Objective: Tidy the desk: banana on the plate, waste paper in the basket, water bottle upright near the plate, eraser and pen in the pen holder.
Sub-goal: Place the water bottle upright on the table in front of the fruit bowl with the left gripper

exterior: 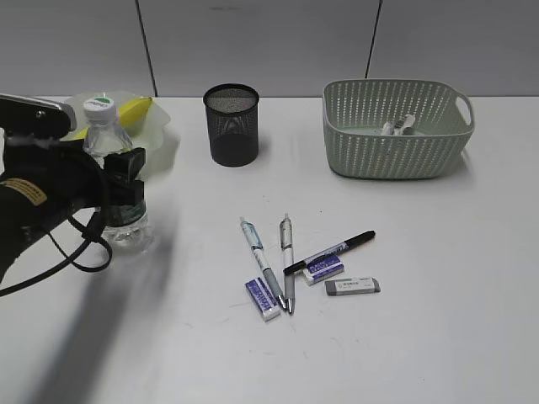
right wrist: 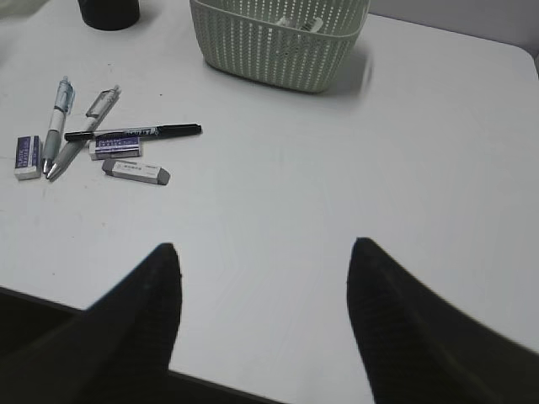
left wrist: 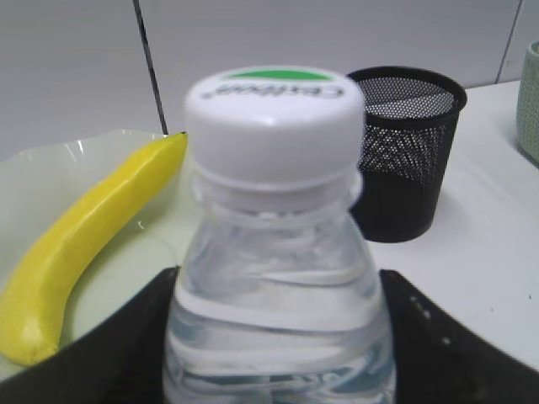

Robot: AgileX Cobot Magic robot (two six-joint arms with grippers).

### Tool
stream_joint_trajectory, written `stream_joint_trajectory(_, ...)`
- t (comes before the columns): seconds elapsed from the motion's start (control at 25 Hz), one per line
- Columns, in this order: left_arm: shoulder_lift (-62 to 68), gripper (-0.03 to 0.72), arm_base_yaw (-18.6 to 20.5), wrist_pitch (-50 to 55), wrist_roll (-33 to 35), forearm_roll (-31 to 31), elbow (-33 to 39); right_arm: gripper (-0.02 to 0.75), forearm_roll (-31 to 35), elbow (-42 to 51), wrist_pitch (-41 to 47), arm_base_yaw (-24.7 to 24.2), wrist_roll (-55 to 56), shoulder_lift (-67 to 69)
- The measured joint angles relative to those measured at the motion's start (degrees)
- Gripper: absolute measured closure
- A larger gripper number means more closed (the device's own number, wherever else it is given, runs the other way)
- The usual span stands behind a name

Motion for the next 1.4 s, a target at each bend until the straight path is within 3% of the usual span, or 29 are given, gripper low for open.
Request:
stream_joint_trajectory(0.44,3.0,0.191,0.0,-1.1,-0.2,0.1,0.0,0.244,0.0,0.0,0.0,0.0,0.0,0.0)
stream_joint_trajectory(0.84,3.1,0.125,0.0,-5.2,-0.2,0.5,0.0,0.244,0.0,0.0,0.0,0.0,0.0,0.0)
stream_joint_trajectory(1.12,2.9,0.087,0.0,-10.4,-0.2,4.3,-0.1,0.244,0.0,0.0,0.0,0.0,0.0,0.0)
stream_joint_trajectory(1.4,-4.9,0.086,0.0,-10.6,-0.1,3.8,-0.1,0.244,0.0,0.0,0.0,0.0,0.0,0.0)
